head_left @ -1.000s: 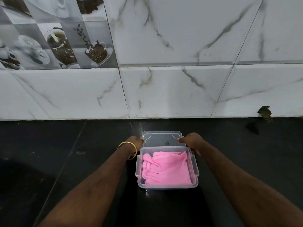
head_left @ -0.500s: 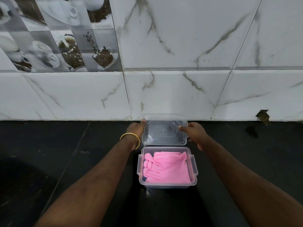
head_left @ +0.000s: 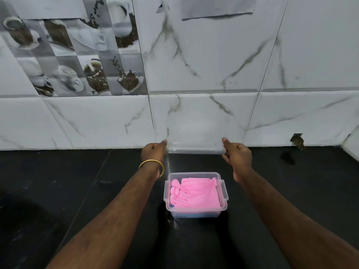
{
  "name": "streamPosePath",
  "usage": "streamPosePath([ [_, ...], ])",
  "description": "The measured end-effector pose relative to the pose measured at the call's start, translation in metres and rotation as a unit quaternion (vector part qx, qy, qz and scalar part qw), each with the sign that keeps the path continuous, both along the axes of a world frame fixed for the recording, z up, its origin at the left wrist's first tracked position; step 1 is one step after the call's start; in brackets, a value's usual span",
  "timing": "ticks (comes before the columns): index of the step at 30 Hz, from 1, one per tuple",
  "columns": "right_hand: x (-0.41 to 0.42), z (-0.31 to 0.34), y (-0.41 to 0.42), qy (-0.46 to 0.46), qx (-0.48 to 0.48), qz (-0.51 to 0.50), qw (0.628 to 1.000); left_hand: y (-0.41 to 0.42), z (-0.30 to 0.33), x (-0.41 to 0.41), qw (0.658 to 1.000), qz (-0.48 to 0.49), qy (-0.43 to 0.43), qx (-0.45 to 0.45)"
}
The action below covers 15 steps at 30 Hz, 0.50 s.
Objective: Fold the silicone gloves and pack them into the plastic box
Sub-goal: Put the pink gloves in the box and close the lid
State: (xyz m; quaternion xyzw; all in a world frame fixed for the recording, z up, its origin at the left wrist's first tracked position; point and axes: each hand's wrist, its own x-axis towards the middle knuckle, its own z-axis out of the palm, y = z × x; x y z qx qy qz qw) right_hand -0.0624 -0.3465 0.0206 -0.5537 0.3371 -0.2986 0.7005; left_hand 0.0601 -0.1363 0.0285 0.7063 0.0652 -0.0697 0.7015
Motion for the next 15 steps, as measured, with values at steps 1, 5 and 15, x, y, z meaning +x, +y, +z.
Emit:
streamPosePath([
  [1,-0.003,-0.002,0.001,0.003,-0.01,-0.001,1.0,0.003,-0.001,-0.005,1.0,-0.006,0.001,0.005],
  [5,-0.015,-0.008,0.004,0.036,-0.046,-0.009,0.998,0.015,-0.007,-0.018,0.998,-0.025,-0.012,0.053],
  [15,-0.046,-0.039,0.02,0.172,-0.11,0.01,0.979,0.037,-0.033,-0.046,0.972,-0.112,0.017,0.206],
])
